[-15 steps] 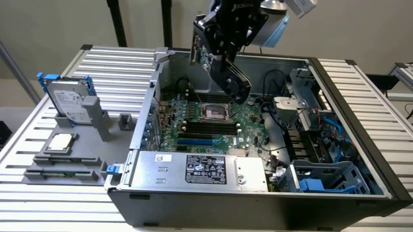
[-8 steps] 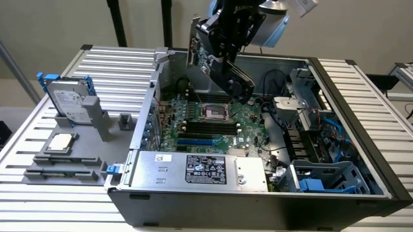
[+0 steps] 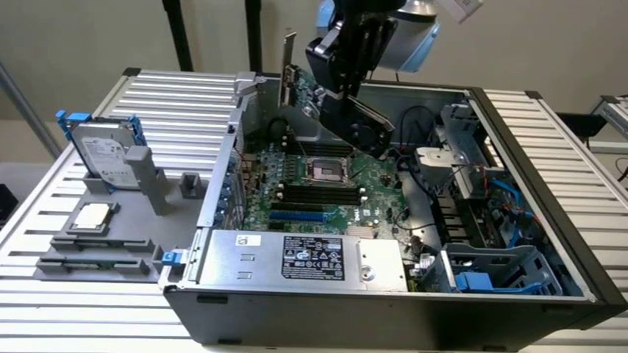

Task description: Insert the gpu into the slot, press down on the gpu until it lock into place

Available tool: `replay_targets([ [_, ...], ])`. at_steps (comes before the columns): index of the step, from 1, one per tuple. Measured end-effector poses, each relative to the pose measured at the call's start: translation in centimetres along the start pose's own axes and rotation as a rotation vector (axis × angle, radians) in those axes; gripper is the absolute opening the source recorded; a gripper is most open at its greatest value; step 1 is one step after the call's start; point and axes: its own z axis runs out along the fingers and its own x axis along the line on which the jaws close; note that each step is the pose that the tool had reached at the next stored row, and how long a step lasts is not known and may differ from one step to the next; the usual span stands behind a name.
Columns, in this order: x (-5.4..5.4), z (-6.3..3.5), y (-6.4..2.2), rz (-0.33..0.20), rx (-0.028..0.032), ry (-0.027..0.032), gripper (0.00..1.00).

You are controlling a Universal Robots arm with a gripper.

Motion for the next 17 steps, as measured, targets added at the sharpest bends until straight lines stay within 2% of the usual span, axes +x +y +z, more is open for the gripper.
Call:
replay_targets([
  [5,0.0,0.29,-0.01,-0.092,0.0066,-0.0006,0.26],
  [9,0.0,0.61,-0.03,-0.164,0.0089,-0.0015,0.26],
  [12,0.0,0.87,-0.04,-0.219,0.0081,-0.0034,0.26],
  [17,0.0,1.3,-0.06,-0.31,0.0028,-0.0101,0.26],
])
